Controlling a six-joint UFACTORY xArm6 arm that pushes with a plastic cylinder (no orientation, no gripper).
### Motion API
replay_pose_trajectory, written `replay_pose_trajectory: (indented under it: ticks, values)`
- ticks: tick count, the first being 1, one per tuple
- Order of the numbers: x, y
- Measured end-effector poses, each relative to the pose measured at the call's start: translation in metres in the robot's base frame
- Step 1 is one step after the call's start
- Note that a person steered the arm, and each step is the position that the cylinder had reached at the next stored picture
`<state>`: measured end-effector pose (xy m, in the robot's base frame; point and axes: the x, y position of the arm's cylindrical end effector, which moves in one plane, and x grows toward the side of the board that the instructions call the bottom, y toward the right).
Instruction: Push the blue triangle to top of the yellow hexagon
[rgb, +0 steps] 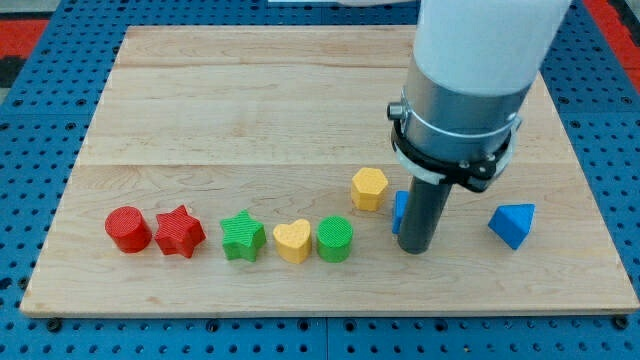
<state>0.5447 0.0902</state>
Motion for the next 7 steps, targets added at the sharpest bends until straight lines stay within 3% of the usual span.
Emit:
replay_pose_trajectory:
  ticks: [1,2,3,4,5,6,7]
  values:
    - [-0.039,0.004]
    - [-0.104,0.015]
    - [-0.1,0.088]
    - [-0.049,0.173]
    - [0.009,0.184]
    - [0.037,0.129]
    - [-0.003,0.109]
